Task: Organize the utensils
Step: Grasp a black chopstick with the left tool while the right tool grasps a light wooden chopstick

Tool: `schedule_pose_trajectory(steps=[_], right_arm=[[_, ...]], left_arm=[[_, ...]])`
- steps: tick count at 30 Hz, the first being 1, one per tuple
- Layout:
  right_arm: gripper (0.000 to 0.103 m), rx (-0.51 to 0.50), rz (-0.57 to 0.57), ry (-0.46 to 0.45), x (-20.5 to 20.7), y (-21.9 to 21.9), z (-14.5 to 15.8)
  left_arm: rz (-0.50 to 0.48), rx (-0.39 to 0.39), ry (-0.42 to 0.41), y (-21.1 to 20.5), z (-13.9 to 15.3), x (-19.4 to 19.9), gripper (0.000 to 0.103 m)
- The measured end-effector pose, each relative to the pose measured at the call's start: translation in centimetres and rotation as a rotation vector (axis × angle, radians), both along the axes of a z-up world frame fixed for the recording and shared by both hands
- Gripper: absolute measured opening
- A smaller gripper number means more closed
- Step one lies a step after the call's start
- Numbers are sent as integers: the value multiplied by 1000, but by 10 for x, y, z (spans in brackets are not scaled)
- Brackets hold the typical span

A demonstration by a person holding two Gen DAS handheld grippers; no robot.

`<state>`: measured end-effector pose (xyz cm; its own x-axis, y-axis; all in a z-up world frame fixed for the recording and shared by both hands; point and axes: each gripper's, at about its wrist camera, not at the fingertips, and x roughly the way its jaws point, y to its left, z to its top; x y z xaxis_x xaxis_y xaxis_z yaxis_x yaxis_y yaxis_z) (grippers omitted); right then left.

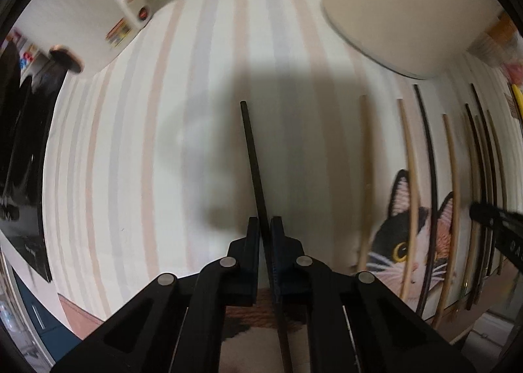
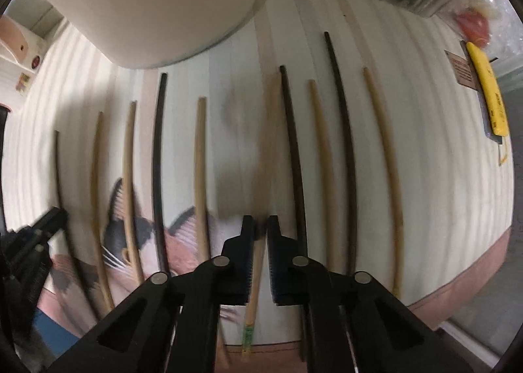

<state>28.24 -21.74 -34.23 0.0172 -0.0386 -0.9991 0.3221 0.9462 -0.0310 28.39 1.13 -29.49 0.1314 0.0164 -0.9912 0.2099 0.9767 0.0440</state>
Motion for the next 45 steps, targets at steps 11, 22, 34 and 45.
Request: schedule_pose_trajectory(steps=[11,22,34,45], right_arm=[[8,9,-7,79,-9,14,-4],[8,32,-23,153,47,-3,-17],[8,42,4,160,41,-6,-21],[7,80,2,41,20,-10,-4]], left_arm=[[-15,-57,60,15,15,-2,9],[-13,-26,66,-12,1,33,8],[15,5,33,-16,-9,49,4],[77,20,-47,-31,26,42,3]])
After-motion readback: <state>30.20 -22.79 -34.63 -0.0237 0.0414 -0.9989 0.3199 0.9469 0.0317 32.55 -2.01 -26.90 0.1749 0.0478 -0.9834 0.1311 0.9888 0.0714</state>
